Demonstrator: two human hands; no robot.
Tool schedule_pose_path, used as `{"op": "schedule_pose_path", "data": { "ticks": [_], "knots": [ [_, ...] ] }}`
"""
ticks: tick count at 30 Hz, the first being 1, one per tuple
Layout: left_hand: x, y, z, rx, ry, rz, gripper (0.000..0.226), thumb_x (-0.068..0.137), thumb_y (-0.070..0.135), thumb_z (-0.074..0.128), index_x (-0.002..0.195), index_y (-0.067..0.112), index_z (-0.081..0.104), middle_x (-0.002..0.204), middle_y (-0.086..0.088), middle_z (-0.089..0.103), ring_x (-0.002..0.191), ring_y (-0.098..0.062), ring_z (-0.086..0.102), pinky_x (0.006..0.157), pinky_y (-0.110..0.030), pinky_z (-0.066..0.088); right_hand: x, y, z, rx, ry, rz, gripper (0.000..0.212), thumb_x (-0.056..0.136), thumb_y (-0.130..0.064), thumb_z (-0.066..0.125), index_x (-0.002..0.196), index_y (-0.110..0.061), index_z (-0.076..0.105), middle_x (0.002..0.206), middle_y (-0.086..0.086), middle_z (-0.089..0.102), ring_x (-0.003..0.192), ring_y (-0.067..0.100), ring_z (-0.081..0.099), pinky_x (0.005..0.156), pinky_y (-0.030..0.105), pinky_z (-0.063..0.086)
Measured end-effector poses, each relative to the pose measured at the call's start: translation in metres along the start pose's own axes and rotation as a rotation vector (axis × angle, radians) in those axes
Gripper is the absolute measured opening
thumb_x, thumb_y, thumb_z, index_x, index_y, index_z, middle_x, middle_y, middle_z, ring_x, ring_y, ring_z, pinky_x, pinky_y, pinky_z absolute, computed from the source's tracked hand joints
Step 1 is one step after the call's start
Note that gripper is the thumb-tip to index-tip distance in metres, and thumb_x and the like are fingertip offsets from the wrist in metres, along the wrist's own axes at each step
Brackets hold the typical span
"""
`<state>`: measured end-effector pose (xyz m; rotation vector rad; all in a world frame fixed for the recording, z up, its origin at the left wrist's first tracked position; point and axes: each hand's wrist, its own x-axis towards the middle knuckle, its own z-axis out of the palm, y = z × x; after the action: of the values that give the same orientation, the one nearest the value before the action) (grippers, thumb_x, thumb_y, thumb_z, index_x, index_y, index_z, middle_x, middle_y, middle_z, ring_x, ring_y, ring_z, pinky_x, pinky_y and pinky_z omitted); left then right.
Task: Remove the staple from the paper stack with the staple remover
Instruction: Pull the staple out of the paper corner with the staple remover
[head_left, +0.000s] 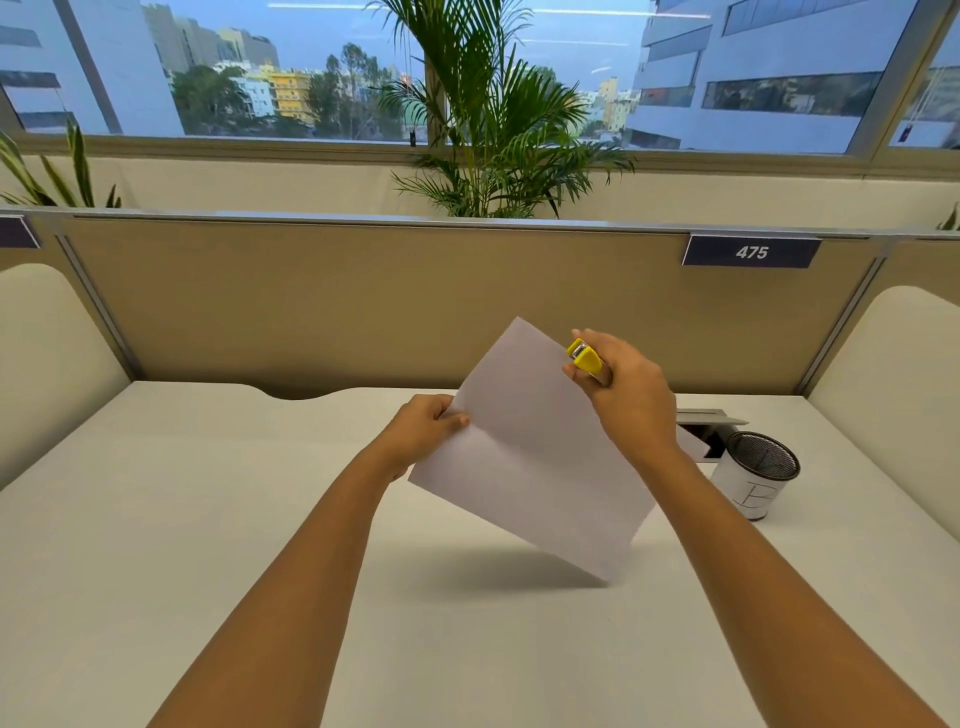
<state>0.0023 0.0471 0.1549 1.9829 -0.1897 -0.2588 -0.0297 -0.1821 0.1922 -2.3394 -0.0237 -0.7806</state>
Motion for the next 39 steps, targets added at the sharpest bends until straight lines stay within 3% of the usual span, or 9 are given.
{"op": "schedule_pose_path", "data": {
  "ticks": [3, 8, 11, 13, 17, 26, 32, 35, 39],
  "knots": [
    [-0.003, 0.010, -0.003, 0.032, -0.043, 0.038, 0.020, 0.092, 0.017, 0.052, 0.098, 0.003, 0.066, 0.106, -0.017, 0.068, 0.093, -0.028, 0.063, 0.086, -0.040, 0.048, -0.001, 0.003, -0.005, -0.081, -0.055, 0.137, 0.027, 0.082, -0.050, 0.060, 0.099, -0.030, 0.065, 0.085, 0.000, 0.067, 0.087, 0.026, 0.060, 0.065, 0.032, 0.044],
    [-0.006, 0.028, -0.010, 0.050, -0.060, 0.082, 0.020, 0.089, 0.022, 0.059, 0.095, 0.004, 0.068, 0.099, -0.014, 0.070, 0.082, -0.022, 0.062, 0.077, -0.033, 0.048, -0.003, 0.013, -0.013, 0.061, -0.086, 0.263, 0.031, 0.080, -0.044, 0.065, 0.059, -0.024, 0.054, 0.052, -0.005, 0.044, 0.063, 0.021, 0.044, 0.051, 0.028, 0.030],
    [-0.006, 0.038, -0.021, 0.059, 0.012, 0.098, 0.023, 0.084, 0.024, 0.066, 0.096, 0.004, 0.070, 0.099, -0.016, 0.071, 0.079, -0.020, 0.062, 0.074, -0.030, 0.049, -0.004, 0.020, -0.020, 0.236, -0.051, 0.372, 0.026, 0.077, -0.037, 0.071, 0.065, -0.016, 0.061, 0.056, 0.001, 0.044, 0.063, 0.020, 0.041, 0.058, 0.030, 0.032],
    [-0.007, 0.043, -0.029, 0.006, 0.056, 0.116, 0.024, 0.083, 0.021, 0.067, 0.099, 0.003, 0.069, 0.094, -0.015, 0.069, 0.079, -0.019, 0.064, 0.070, -0.027, 0.055, -0.006, 0.023, -0.025, 0.358, -0.012, 0.450, 0.033, 0.076, -0.033, 0.073, 0.062, -0.010, 0.054, 0.058, 0.003, 0.039, 0.063, 0.020, 0.035, 0.058, 0.030, 0.028],
    [-0.012, 0.044, -0.034, -0.289, 0.149, 0.158, 0.015, 0.083, 0.016, 0.067, 0.095, 0.007, 0.069, 0.084, -0.005, 0.073, 0.075, -0.015, 0.071, 0.069, -0.026, 0.059, -0.012, 0.025, -0.032, 0.545, 0.029, 0.579, 0.027, 0.075, -0.030, 0.074, 0.060, -0.020, 0.054, 0.056, 0.000, 0.041, 0.058, 0.015, 0.036, 0.059, 0.029, 0.032],
    [-0.017, 0.045, -0.019, -0.572, 0.234, 0.185, 0.010, 0.088, 0.017, 0.059, 0.092, 0.014, 0.068, 0.073, 0.007, 0.074, 0.071, -0.008, 0.070, 0.065, -0.020, 0.056, -0.027, 0.030, -0.030, 0.650, 0.017, 0.712, 0.031, 0.076, -0.031, 0.073, 0.064, -0.016, 0.049, 0.055, 0.002, 0.037, 0.048, 0.015, 0.033, 0.030, 0.011, 0.027],
    [-0.020, 0.049, -0.014, -0.628, 0.266, 0.176, 0.012, 0.088, 0.020, 0.061, 0.091, 0.013, 0.070, 0.074, 0.005, 0.074, 0.067, -0.008, 0.069, 0.061, -0.019, 0.054, -0.035, 0.027, -0.028, 0.687, 0.000, 0.752, 0.025, 0.078, -0.028, 0.072, 0.068, -0.015, 0.054, 0.059, 0.002, 0.041, 0.052, 0.014, 0.036, 0.034, 0.012, 0.035],
    [-0.022, 0.051, -0.012, -0.634, 0.288, 0.170, 0.012, 0.087, 0.022, 0.062, 0.091, 0.014, 0.070, 0.077, 0.005, 0.074, 0.068, -0.007, 0.069, 0.062, -0.019, 0.055, -0.039, 0.023, -0.027, 0.692, -0.024, 0.774, 0.022, 0.079, -0.029, 0.070, 0.071, -0.015, 0.055, 0.062, 0.002, 0.044, 0.055, 0.014, 0.039, 0.049, 0.021, 0.038],
    [-0.024, 0.053, -0.011, -0.649, 0.322, 0.166, 0.009, 0.086, 0.021, 0.063, 0.086, 0.016, 0.070, 0.078, 0.004, 0.073, 0.068, -0.007, 0.069, 0.063, -0.019, 0.056, -0.043, 0.020, -0.025, 0.678, -0.082, 0.793, 0.021, 0.082, -0.031, 0.067, 0.075, -0.014, 0.055, 0.067, 0.003, 0.046, 0.059, 0.014, 0.040, 0.055, 0.025, 0.037]
  ]
}}
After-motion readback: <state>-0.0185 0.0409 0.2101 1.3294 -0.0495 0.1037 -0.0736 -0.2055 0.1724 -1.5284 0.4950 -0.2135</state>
